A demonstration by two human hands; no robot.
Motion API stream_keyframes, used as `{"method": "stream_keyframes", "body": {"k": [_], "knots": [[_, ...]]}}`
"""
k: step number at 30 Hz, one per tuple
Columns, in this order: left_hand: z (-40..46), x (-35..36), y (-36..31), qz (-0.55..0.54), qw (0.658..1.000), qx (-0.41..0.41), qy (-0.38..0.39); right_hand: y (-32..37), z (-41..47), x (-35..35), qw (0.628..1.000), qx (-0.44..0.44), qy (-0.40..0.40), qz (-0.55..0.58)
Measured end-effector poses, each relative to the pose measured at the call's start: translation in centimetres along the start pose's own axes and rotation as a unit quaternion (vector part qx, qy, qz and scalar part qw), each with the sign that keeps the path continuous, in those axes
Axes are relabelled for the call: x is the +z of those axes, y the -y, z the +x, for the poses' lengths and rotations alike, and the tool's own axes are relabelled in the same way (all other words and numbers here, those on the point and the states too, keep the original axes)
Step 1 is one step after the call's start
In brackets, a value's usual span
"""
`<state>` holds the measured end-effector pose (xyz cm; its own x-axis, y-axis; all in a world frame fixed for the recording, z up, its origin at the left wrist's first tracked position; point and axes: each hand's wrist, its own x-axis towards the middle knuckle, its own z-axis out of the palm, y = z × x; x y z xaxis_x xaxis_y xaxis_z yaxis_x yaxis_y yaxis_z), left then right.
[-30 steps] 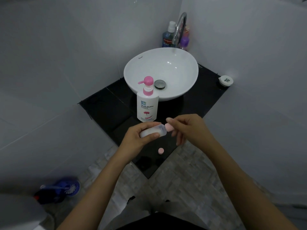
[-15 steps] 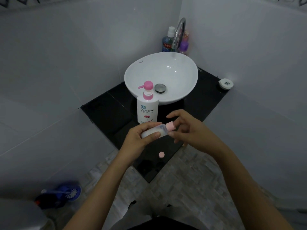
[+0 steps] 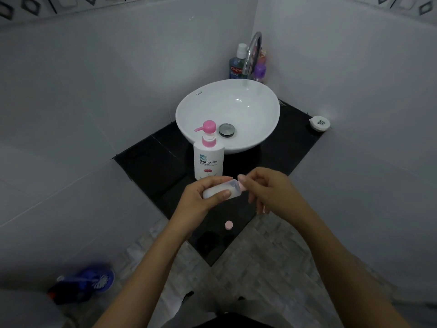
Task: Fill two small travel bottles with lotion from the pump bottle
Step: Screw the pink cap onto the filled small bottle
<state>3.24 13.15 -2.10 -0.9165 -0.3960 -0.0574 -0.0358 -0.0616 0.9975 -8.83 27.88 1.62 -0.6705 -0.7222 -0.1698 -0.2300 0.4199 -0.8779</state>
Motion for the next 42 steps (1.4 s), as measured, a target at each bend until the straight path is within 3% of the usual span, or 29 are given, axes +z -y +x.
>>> {"method": "stream_keyframes", "body": {"k": [3, 7, 12, 26, 34, 42], "knots": [[0.1, 0.0, -0.1, 0.000, 1.000, -0.002, -0.007, 0.1, -0.1, -0.5, 0.998, -0.035, 0.039, 0.024], [0.0, -0.1, 0.0, 0.010, 1.000, 0.004, -0.004, 0.0, 0.1, -0.1, 1.000, -0.009, 0.012, -0.001], [0.0, -0.2, -0.1, 0.014, 1.000, 0.009, -0.014, 0.0, 0.1, -0.3, 0.997, -0.042, 0.035, 0.045], [-0.4, 0.1, -0.3, 0.024, 0.997, 0.066, -0.044, -0.7, -0.5, 2.2, 0.994, -0.005, -0.053, 0.094], [-0.5, 0.1, -0.3, -0.004, 0.998, 0.034, -0.053, 0.1, -0.5, 1.8, 0.985, -0.026, -0.051, 0.162], [-0.4, 0.4, -0.1, 0.001, 0.997, 0.049, -0.066, -0.3, -0.6, 2.2, 0.990, -0.010, -0.067, 0.122]]}}
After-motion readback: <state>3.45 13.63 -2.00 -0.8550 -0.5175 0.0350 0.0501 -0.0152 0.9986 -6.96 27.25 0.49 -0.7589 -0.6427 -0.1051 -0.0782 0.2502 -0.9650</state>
